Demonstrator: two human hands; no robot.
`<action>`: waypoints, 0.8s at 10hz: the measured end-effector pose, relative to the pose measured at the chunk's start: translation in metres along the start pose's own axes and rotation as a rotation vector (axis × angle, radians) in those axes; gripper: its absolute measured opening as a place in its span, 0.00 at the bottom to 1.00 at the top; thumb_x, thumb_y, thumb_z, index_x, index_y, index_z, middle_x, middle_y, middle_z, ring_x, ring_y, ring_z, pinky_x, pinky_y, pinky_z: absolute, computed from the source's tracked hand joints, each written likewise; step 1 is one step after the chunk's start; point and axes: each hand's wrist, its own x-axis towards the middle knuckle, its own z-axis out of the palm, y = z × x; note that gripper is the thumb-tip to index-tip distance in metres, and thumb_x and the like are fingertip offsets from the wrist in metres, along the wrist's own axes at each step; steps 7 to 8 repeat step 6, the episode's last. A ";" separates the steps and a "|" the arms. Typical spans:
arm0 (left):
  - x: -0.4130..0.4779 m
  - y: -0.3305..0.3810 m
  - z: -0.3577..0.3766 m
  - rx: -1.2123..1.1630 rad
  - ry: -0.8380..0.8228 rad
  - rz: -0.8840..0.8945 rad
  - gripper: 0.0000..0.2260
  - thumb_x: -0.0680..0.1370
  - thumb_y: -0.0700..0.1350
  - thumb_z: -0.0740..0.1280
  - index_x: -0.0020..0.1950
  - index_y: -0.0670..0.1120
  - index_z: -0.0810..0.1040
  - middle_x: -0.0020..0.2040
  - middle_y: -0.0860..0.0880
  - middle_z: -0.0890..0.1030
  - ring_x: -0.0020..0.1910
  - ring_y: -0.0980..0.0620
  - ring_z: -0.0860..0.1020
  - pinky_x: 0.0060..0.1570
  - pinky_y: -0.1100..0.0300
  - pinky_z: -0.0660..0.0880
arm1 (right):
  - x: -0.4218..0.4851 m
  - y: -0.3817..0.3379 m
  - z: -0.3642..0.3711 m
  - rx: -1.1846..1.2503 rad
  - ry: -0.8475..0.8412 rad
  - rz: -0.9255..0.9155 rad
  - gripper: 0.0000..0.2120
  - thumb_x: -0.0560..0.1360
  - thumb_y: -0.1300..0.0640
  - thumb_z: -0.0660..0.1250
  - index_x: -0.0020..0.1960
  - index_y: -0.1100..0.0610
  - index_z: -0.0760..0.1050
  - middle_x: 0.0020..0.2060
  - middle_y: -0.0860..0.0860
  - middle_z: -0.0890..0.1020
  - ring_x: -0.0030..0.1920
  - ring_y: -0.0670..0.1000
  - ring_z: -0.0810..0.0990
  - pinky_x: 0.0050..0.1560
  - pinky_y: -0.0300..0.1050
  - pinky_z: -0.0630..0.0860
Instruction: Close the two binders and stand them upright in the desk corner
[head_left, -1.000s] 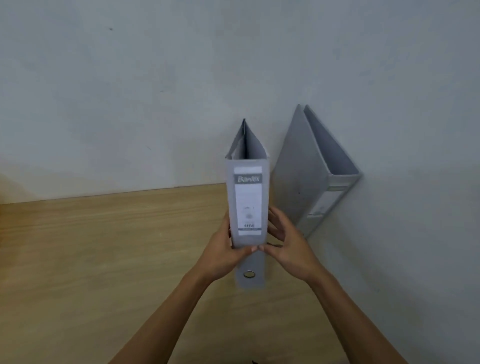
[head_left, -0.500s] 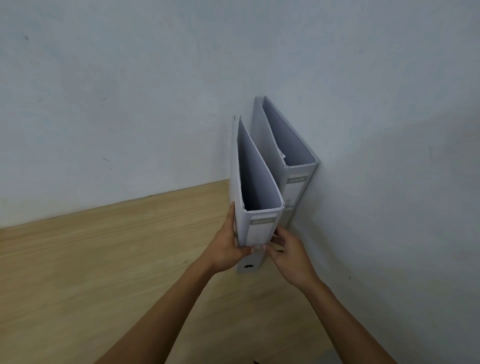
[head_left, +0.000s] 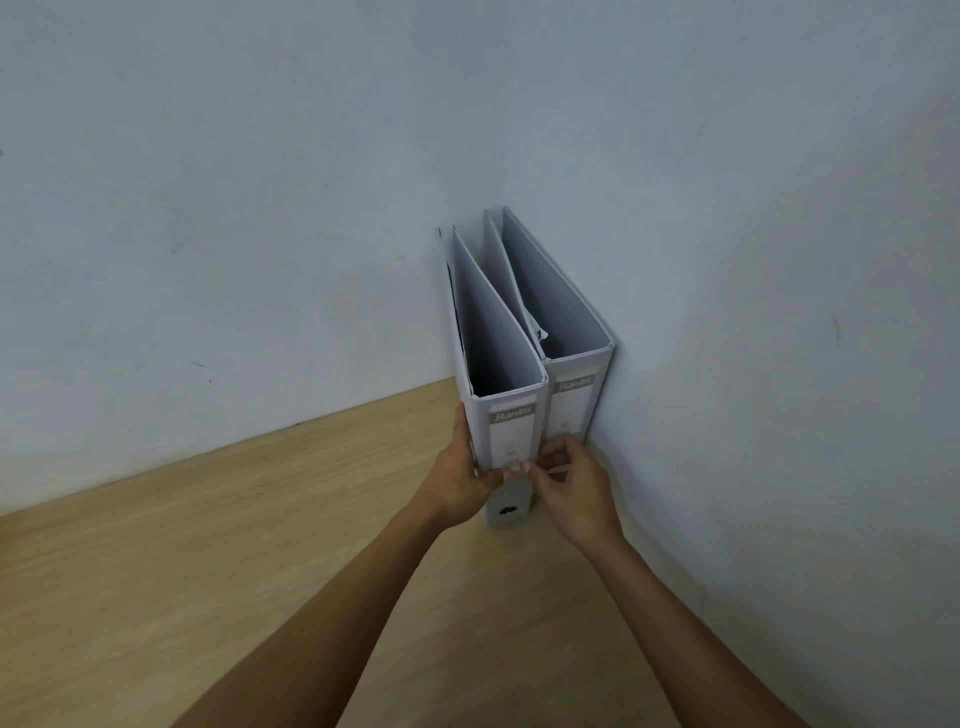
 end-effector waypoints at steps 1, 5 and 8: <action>0.011 -0.002 -0.001 0.007 0.023 -0.001 0.42 0.75 0.43 0.75 0.82 0.48 0.52 0.71 0.49 0.75 0.72 0.46 0.72 0.42 0.85 0.70 | 0.010 -0.003 0.001 -0.024 0.027 0.021 0.09 0.73 0.50 0.75 0.46 0.50 0.76 0.43 0.44 0.83 0.43 0.40 0.81 0.42 0.40 0.79; 0.014 0.000 -0.009 0.080 -0.024 -0.080 0.44 0.78 0.34 0.68 0.83 0.53 0.43 0.75 0.44 0.71 0.73 0.42 0.72 0.65 0.54 0.75 | 0.009 -0.011 0.006 -0.101 0.122 0.102 0.08 0.74 0.46 0.73 0.41 0.44 0.75 0.40 0.40 0.82 0.43 0.46 0.83 0.41 0.48 0.81; -0.004 -0.008 -0.025 0.096 -0.103 -0.097 0.44 0.79 0.36 0.66 0.83 0.54 0.39 0.82 0.48 0.61 0.75 0.43 0.71 0.61 0.58 0.77 | 0.011 -0.006 0.001 -0.119 0.073 0.158 0.05 0.75 0.52 0.70 0.44 0.45 0.76 0.42 0.43 0.83 0.46 0.52 0.85 0.48 0.52 0.82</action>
